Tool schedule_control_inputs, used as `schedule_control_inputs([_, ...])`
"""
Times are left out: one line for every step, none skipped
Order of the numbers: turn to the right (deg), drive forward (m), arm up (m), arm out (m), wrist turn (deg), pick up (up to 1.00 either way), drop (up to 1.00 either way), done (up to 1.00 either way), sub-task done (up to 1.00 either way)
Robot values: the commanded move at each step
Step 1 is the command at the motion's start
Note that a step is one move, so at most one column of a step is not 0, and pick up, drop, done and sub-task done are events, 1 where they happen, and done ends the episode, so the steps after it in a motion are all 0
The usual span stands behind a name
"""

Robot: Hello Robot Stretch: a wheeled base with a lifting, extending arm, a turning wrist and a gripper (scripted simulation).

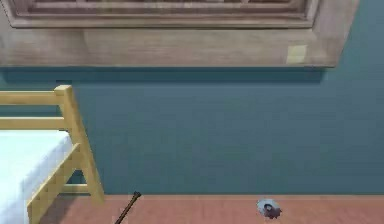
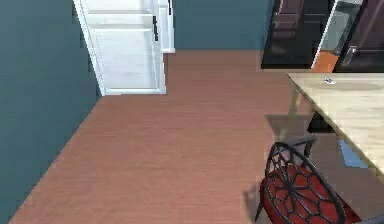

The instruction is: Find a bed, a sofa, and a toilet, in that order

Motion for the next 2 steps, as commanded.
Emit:
schedule_control_inputs([45.0, 0.00, 0.00, 0.00, 0.0, 0.00, 0.00, 0.00, 0.00])
schedule_control_inputs([30.0, 0.00, 0.00, 0.00, 0.0, 0.00, 0.00, 0.00, 0.00])
